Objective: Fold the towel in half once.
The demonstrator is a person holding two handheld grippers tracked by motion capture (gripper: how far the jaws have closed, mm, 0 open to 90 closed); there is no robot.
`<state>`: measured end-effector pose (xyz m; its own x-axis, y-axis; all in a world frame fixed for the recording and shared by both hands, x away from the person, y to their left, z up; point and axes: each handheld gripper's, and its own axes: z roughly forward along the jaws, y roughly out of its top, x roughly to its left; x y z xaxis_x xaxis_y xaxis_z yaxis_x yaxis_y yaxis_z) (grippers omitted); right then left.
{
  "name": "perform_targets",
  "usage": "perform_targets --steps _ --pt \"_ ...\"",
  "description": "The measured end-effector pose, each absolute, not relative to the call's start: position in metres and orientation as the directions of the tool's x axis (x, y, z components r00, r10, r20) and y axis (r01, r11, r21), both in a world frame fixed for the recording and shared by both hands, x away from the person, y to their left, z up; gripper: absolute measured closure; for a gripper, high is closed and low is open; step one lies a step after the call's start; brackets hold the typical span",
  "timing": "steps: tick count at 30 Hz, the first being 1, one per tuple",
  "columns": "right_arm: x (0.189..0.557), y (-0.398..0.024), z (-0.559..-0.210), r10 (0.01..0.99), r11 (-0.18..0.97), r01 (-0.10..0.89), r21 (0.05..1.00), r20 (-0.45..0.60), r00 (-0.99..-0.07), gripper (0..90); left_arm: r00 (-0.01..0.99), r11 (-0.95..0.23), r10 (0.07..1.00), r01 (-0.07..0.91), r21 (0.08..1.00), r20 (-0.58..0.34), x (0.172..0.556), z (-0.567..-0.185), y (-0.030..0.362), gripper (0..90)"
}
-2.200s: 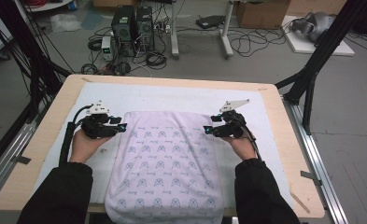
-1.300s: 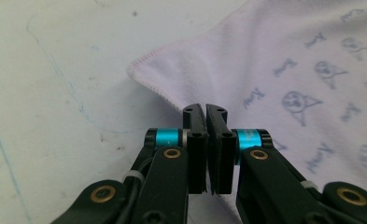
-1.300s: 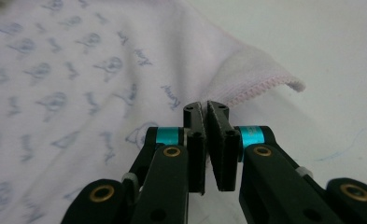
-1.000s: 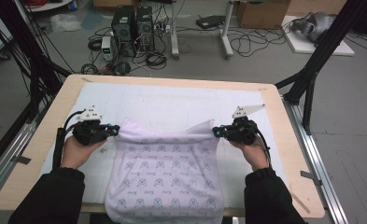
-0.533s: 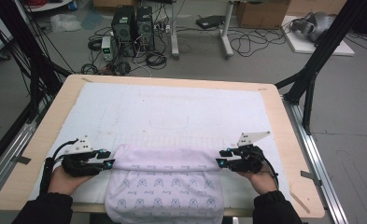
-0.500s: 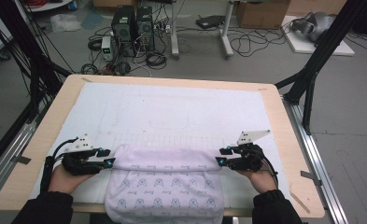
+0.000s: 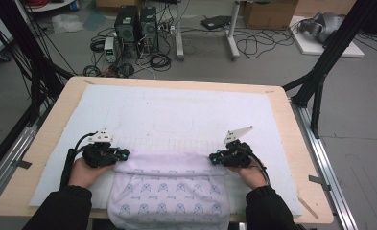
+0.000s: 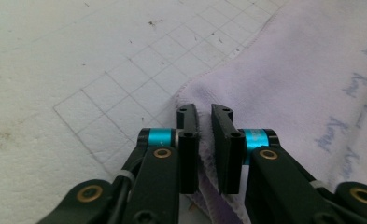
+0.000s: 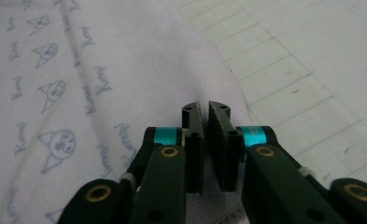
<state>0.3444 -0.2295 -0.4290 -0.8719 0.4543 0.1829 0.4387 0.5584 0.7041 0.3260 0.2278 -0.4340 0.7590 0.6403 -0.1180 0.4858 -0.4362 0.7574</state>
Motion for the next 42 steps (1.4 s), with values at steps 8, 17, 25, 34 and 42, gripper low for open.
perform_targets --steps 8,17,25,34,42 --pt "0.332 -0.233 -0.408 0.442 0.534 0.381 0.755 0.135 -0.887 86.6 0.757 -0.404 0.648 0.433 0.806 -0.082 0.319 -0.416 0.23 80.2" --pt "0.324 -0.234 -0.395 0.429 0.527 0.343 0.778 0.106 -0.897 86.5 0.745 -0.414 0.661 0.459 0.786 -0.088 0.319 -0.42 0.229 72.6" --pt "0.325 -0.233 -0.401 0.426 0.527 0.357 0.772 0.123 -0.896 86.3 0.745 -0.435 0.661 0.478 0.763 -0.09 0.321 -0.429 0.227 80.7" --pt "0.323 -0.234 -0.4 0.428 0.522 0.353 0.777 0.12 -0.896 86.3 0.746 -0.425 0.66 0.46 0.78 -0.081 0.318 -0.423 0.23 87.2" --pt "0.31 -0.238 -0.392 0.416 0.494 0.334 0.803 0.119 -0.902 86.3 0.767 -0.398 0.639 0.387 0.832 -0.05 0.293 -0.405 0.232 88.2"
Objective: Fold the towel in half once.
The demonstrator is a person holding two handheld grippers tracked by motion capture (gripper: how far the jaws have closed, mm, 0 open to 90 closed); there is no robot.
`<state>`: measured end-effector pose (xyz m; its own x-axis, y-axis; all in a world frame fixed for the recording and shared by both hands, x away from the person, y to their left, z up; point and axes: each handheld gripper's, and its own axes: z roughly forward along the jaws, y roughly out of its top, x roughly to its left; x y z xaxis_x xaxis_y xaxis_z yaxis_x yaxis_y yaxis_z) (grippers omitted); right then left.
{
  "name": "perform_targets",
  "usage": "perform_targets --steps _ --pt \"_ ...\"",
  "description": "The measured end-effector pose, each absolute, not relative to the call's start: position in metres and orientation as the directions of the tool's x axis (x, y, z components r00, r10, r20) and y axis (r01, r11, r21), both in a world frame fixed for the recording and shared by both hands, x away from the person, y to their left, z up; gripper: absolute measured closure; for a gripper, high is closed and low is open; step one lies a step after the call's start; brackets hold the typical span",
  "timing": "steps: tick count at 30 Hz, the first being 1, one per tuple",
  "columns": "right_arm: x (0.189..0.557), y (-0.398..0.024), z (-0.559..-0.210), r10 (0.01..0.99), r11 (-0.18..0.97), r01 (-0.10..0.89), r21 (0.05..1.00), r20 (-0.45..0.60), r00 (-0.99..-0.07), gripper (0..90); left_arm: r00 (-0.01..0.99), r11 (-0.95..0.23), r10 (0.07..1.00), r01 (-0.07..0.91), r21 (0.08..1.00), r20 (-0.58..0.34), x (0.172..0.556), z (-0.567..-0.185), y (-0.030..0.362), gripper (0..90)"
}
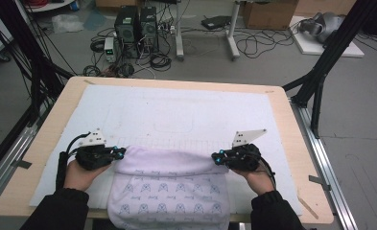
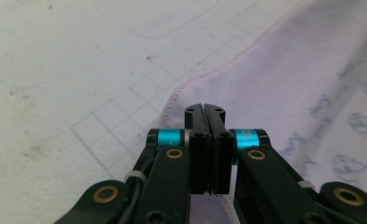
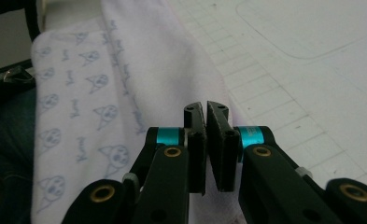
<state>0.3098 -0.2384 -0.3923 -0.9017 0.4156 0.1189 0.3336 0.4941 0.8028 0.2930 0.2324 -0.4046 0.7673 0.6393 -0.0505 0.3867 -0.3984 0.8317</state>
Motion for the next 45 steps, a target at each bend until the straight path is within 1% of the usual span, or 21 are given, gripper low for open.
perform_targets --steps 4,7,8,9,11,14,17,19,22,25,27,28,29,30,31,32,34,35,38,43,45 --pt "0.284 -0.242 -0.388 0.369 0.509 0.284 0.813 0.092 -0.925 86.6 0.794 -0.417 0.606 0.354 0.837 -0.034 0.259 -0.399 0.24 88.3" --pt "0.258 -0.245 -0.39 0.309 0.517 0.274 0.811 0.121 -0.943 86.4 0.828 -0.448 0.56 0.333 0.83 -0.031 0.23 -0.403 0.245 87.8" --pt "0.251 -0.246 -0.391 0.287 0.517 0.276 0.81 0.14 -0.948 84.6 0.837 -0.454 0.547 0.325 0.83 -0.028 0.222 -0.404 0.247 86.4" --pt "0.246 -0.247 -0.392 0.269 0.515 0.283 0.809 0.161 -0.95 82.4 0.843 -0.455 0.536 0.321 0.83 -0.032 0.217 -0.404 0.249 82.1" --pt "0.241 -0.25 -0.389 0.272 0.51 0.276 0.815 0.152 -0.95 79.5 0.841 -0.45 0.54 0.319 0.834 -0.03 0.213 -0.401 0.252 76.6" --pt "0.251 -0.253 -0.385 0.316 0.485 0.289 0.826 0.143 -0.938 74.3 0.822 -0.432 0.569 0.325 0.842 -0.025 0.224 -0.397 0.252 68.8" --pt "0.272 -0.252 -0.388 0.38 0.501 0.298 0.813 0.102 -0.919 66.9 0.798 -0.424 0.602 0.348 0.836 -0.027 0.245 -0.401 0.247 63.2" --pt "0.289 -0.25 -0.395 0.414 0.503 0.325 0.801 0.107 -0.904 59.9 0.781 -0.428 0.624 0.374 0.823 -0.031 0.262 -0.407 0.244 58.7" --pt "0.312 -0.249 -0.408 0.474 0.524 0.361 0.772 0.088 -0.876 49.2 0.756 -0.43 0.654 0.413 0.803 -0.039 0.284 -0.418 0.241 55.2" --pt "0.326 -0.249 -0.421 0.492 0.53 0.395 0.751 0.108 -0.864 46.5 0.728 -0.437 0.684 0.463 0.771 -0.05 0.301 -0.43 0.239 48.1" --pt "0.331 -0.249 -0.43 0.507 0.537 0.411 0.736 0.108 -0.855 44.4 0.719 -0.441 0.693 0.489 0.753 -0.061 0.307 -0.438 0.238 45.8" --pt "0.332 -0.248 -0.433 0.505 0.55 0.414 0.725 0.106 -0.857 44.5 0.718 -0.445 0.692 0.501 0.742 -0.069 0.309 -0.442 0.237 45.2" --pt "0.332 -0.248 -0.437 0.505 0.557 0.413 0.72 0.101 -0.857 45.3 0.72 -0.446 0.691 0.498 0.744 -0.067 0.309 -0.444 0.237 47.8" --pt "0.332 -0.247 -0.44 0.499 0.565 0.414 0.714 0.105 -0.86 49.4 0.721 -0.443 0.69 0.489 0.751 -0.062 0.308 -0.445 0.237 50.0" --pt "0.331 -0.247 -0.442 0.488 0.576 0.416 0.704 0.112 -0.866 52.9 0.731 -0.444 0.678 0.486 0.753 -0.072 0.307 -0.444 0.238 54.4" --pt "0.33 -0.246 -0.443 0.485 0.581 0.401 0.709 0.094 -0.869 56.1 0.741 -0.445 0.666 0.483 0.754 -0.081 0.306 -0.444 0.238 62.5" --pt "0.329 -0.246 -0.444 0.454 0.575 0.398 0.715 0.126 -0.882 75.4 0.751 -0.448 0.654 0.486 0.75 -0.095 0.305 -0.443 0.235 78.8" --pt "0.328 -0.245 -0.444 0.434 0.579 0.398 0.711 0.144 -0.889 82.0 0.753 -0.457 0.652 0.481 0.748 -0.085 0.305 -0.442 0.234 81.8" --pt "0.331 -0.244 -0.442 0.421 0.594 0.388 0.705 0.139 -0.896 84.4 0.745 -0.472 0.666 0.472 0.744 -0.05 0.309 -0.438 0.23 84.7" --pt "0.355 -0.244 -0.429 0.5 0.577 0.408 0.707 0.089 -0.861 85.4 0.697 -0.457 0.717 0.453 0.765 0.016 0.34 -0.42 0.222 85.5" --pt "0.371 -0.245 -0.417 0.536 0.565 0.414 0.714 0.065 -0.842 85.4 0.672 -0.424 0.741 0.454 0.784 0.011 0.361 -0.407 0.22 85.5"
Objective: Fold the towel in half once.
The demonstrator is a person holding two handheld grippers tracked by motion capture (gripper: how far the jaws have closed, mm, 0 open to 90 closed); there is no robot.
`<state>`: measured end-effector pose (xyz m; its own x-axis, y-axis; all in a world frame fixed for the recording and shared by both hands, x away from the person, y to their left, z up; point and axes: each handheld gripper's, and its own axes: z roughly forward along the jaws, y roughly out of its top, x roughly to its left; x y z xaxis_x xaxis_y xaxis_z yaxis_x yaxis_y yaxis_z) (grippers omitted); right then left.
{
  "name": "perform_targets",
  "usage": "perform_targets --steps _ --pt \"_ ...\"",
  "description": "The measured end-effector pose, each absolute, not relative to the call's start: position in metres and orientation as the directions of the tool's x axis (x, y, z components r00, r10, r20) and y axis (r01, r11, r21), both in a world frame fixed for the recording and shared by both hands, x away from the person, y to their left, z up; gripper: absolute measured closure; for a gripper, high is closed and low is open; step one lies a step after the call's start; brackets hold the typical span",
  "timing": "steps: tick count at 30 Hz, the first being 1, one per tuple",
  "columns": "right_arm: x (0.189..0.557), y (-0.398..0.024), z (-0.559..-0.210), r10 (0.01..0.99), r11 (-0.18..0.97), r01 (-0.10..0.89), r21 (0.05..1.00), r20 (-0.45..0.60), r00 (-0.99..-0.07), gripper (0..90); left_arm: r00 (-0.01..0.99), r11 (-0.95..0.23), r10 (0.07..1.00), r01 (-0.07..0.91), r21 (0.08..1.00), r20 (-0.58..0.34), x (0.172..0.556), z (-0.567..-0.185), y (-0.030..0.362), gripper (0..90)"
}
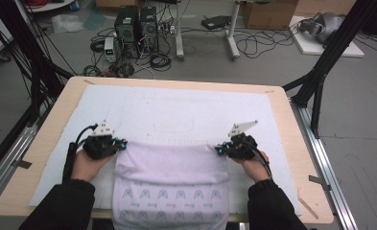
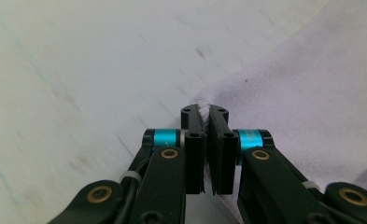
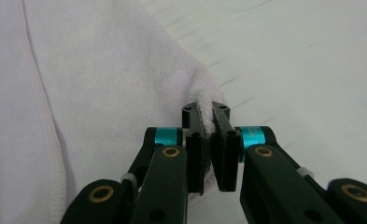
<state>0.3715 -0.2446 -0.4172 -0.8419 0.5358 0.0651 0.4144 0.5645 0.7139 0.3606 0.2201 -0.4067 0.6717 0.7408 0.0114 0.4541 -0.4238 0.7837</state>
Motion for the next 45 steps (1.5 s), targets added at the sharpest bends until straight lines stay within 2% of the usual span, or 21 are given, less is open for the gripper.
perform_targets --steps 9,10,11,12,13,15,17,23,28,33,35,36,38,39,40,45 --pt "0.438 -0.247 -0.324 0.619 0.52 0.375 0.767 -0.036 -0.785 85.2 0.608 -0.429 0.781 0.359 0.829 0.141 0.424 -0.317 0.214 85.0" --pt "0.441 -0.247 -0.318 0.628 0.516 0.368 0.774 -0.049 -0.777 80.6 0.595 -0.42 0.792 0.371 0.828 0.136 0.427 -0.315 0.213 81.4" --pt "0.443 -0.247 -0.316 0.645 0.499 0.355 0.791 -0.066 -0.761 68.8 0.579 -0.415 0.805 0.391 0.822 0.13 0.429 -0.317 0.213 71.1" --pt "0.445 -0.248 -0.318 0.663 0.471 0.375 0.798 -0.04 -0.748 64.7 0.585 -0.415 0.803 0.41 0.812 0.116 0.43 -0.322 0.215 66.5" --pt "0.446 -0.25 -0.323 0.662 0.447 0.401 0.8 0.005 -0.749 60.0 0.587 -0.412 0.803 0.426 0.805 0.1 0.429 -0.329 0.216 66.2" --pt "0.445 -0.248 -0.337 0.645 0.458 0.437 0.774 0.049 -0.762 54.2 0.592 -0.404 0.803 0.453 0.795 0.07 0.423 -0.346 0.22 60.5" --pt "0.435 -0.247 -0.352 0.626 0.473 0.414 0.778 0.034 -0.779 53.9 0.605 -0.396 0.796 0.478 0.784 0.033 0.416 -0.364 0.223 60.1" --pt "0.411 -0.248 -0.39 0.596 0.499 0.44 0.746 0.074 -0.8 50.5 0.664 -0.403 0.747 0.497 0.768 -0.038 0.39 -0.402 0.227 56.5" --pt "0.395 -0.252 -0.408 0.579 0.508 0.451 0.734 0.097 -0.809 48.4 0.713 -0.39 0.694 0.49 0.78 -0.101 0.378 -0.412 0.229 52.8" --pt "0.387 -0.257 -0.421 0.578 0.519 0.468 0.716 0.109 -0.809 48.7 0.724 -0.406 0.682 0.494 0.769 -0.106 0.379 -0.416 0.223 45.2" --pt "0.387 -0.258 -0.426 0.568 0.521 0.474 0.71 0.126 -0.813 56.5 0.73 -0.445 0.678 0.503 0.741 -0.087 0.379 -0.421 0.218 52.4" --pt "0.387 -0.257 -0.428 0.564 0.533 0.484 0.694 0.135 -0.815 62.1 0.738 -0.465 0.67 0.498 0.732 -0.076 0.38 -0.423 0.217 60.1" --pt "0.386 -0.255 -0.429 0.547 0.545 0.485 0.684 0.149 -0.824 77.7 0.755 -0.463 0.65 0.484 0.742 -0.087 0.378 -0.425 0.217 81.6" --pt "0.385 -0.255 -0.429 0.537 0.545 0.488 0.682 0.163 -0.828 82.7 0.754 -0.463 0.652 0.484 0.743 -0.085 0.378 -0.425 0.217 86.0" --pt "0.385 -0.254 -0.428 0.528 0.55 0.481 0.683 0.162 -0.834 85.8 0.754 -0.462 0.651 0.484 0.743 -0.086 0.377 -0.424 0.217 86.6" --pt "0.378 -0.257 -0.415 0.5 0.524 0.452 0.722 0.168 -0.849 86.8 0.75 -0.408 0.656 0.453 0.793 -0.091 0.366 -0.411 0.227 87.1"
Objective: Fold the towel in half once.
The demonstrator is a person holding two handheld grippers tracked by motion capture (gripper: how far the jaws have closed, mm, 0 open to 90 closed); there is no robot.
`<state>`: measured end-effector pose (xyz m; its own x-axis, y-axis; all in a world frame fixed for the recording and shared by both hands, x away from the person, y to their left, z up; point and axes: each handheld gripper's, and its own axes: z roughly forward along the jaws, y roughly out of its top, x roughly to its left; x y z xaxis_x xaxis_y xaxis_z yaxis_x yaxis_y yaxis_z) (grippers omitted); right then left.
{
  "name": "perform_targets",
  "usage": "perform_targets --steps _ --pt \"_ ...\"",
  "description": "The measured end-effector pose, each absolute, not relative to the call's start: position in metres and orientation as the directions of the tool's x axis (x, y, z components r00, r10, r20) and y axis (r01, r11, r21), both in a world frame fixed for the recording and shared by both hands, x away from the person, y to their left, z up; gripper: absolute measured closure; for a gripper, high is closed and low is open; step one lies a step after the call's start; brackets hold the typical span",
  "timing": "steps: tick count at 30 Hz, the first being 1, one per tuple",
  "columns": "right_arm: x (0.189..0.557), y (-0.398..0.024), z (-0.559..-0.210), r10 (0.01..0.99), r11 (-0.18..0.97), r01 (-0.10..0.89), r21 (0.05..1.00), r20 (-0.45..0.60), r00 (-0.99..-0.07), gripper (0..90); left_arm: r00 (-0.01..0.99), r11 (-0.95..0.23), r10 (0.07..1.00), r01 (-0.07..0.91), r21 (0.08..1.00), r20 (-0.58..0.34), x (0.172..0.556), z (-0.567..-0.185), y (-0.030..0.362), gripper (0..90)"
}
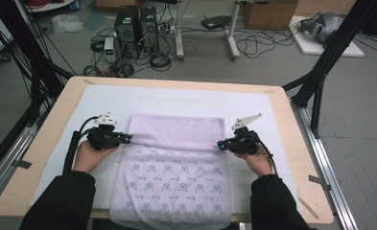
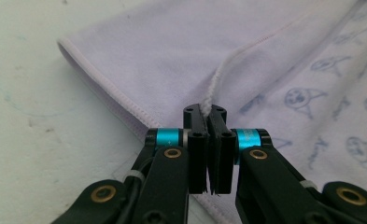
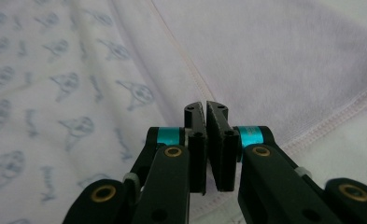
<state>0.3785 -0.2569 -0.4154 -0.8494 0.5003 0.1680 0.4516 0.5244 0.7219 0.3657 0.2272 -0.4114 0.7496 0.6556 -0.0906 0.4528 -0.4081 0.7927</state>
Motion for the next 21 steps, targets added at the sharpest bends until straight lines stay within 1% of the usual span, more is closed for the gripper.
perform_targets --steps 4,8,11,12,13,14,15,16,18,21 --pt "0.36 -0.264 -0.394 0.482 0.486 0.401 0.776 0.145 -0.864 86.9 0.758 -0.398 0.647 0.425 0.813 -0.079 0.344 -0.401 0.238 87.0" --pt "0.33 -0.269 -0.376 0.442 0.468 0.341 0.816 0.117 -0.889 86.9 0.777 -0.392 0.626 0.394 0.832 -0.073 0.309 -0.4 0.248 86.9" --pt "0.302 -0.27 -0.377 0.403 0.491 0.328 0.807 0.123 -0.907 86.9 0.808 -0.424 0.585 0.374 0.825 -0.065 0.281 -0.406 0.252 86.7" --pt "0.293 -0.271 -0.381 0.376 0.49 0.336 0.805 0.152 -0.914 86.1 0.815 -0.43 0.574 0.376 0.821 -0.072 0.273 -0.409 0.253 85.8" --pt "0.285 -0.271 -0.385 0.348 0.495 0.335 0.802 0.17 -0.922 81.3 0.82 -0.442 0.566 0.383 0.811 -0.079 0.267 -0.411 0.253 78.5" --pt "0.278 -0.271 -0.388 0.346 0.501 0.329 0.801 0.163 -0.924 78.5 0.825 -0.45 0.558 0.39 0.804 -0.088 0.263 -0.414 0.253 70.1" --pt "0.275 -0.272 -0.391 0.339 0.494 0.32 0.808 0.159 -0.927 74.5 0.833 -0.462 0.547 0.383 0.8 -0.083 0.262 -0.415 0.253 64.5" --pt "0.274 -0.274 -0.394 0.348 0.476 0.323 0.818 0.162 -0.923 71.8 0.832 -0.463 0.548 0.383 0.799 -0.081 0.261 -0.415 0.253 61.9" --pt "0.278 -0.273 -0.399 0.364 0.475 0.335 0.814 0.165 -0.917 68.8 0.827 -0.456 0.555 0.393 0.799 -0.09 0.265 -0.415 0.252 59.3" --pt "0.285 -0.263 -0.412 0.361 0.499 0.318 0.806 0.14 -0.922 63.6 0.827 -0.439 0.552 0.397 0.806 -0.107 0.272 -0.417 0.248 59.3"
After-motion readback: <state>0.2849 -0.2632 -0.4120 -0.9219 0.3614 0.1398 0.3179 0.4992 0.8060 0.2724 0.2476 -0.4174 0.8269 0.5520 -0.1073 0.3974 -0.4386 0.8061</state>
